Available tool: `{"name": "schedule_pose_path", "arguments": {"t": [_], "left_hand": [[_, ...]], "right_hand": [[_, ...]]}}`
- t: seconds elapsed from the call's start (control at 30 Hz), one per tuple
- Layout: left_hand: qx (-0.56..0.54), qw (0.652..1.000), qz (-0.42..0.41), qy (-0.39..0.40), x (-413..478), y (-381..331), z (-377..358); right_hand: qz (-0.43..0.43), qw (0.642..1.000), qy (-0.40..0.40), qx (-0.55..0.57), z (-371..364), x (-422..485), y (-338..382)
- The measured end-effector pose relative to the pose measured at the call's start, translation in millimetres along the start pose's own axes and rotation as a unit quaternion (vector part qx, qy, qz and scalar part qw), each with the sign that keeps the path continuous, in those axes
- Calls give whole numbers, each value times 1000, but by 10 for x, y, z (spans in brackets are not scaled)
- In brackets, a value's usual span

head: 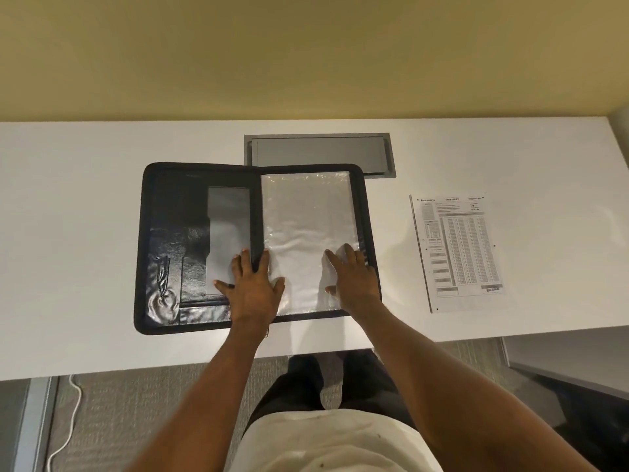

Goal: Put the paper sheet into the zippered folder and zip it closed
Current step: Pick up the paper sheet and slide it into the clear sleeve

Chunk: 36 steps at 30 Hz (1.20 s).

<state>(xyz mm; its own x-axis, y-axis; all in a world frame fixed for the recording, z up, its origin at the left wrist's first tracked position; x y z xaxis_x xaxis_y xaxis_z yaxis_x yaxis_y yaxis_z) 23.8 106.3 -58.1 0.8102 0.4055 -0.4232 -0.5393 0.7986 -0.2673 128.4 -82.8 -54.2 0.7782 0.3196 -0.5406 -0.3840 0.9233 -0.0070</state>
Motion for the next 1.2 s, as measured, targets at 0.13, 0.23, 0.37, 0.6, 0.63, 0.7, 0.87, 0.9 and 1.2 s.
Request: {"name": "schedule_pose_path", "arguments": {"t": [0.13, 0.23, 0.37, 0.6, 0.63, 0.7, 0.87, 0.9, 1.2], "left_hand": [[-15, 1000, 8, 25, 67, 65, -27], [-16, 1000, 7, 25, 83, 80, -33], [-2, 999, 26, 32, 86, 20, -64], [-44, 998, 31, -28, 27, -631, -53], [-63, 997, 11, -36, 20, -811, -52], [-123, 991, -31, -47, 6, -1197, -68], [-225, 970, -88, -29, -1, -2083, -229], [-234, 968, -92, -24, -3, -2237, -278], [-393, 919, 30, 22, 101, -3203, -908]], "right_hand": [[5, 1000, -4, 2, -30, -8, -3], [10, 1000, -9, 6, -54, -14, -15], [25, 999, -10, 19, -57, -10, -24], [-13, 986, -94, 138, 210, 7, -398], [-29, 983, -101, 154, 241, 24, -520], [-61, 975, -115, 178, 304, 58, -812], [-116, 965, -150, 182, 460, 118, -1647], [-120, 964, -154, 182, 480, 127, -1814], [-178, 954, -143, 194, 458, 221, -3154]]}}
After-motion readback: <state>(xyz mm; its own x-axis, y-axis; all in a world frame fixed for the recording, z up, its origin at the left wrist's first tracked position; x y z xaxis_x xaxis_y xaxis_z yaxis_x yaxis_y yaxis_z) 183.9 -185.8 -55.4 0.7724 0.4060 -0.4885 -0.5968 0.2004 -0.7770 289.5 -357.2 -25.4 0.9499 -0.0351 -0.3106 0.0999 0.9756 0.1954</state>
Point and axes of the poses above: each hand's wrist, its own x-axis towards the middle knuckle, its own z-axis out of the back of the hand, y = z × x, the point moved 9 cm from there along x, towards the middle knuckle, and after that the axes turned 6 degrees about -z, right-handed, at the moved point
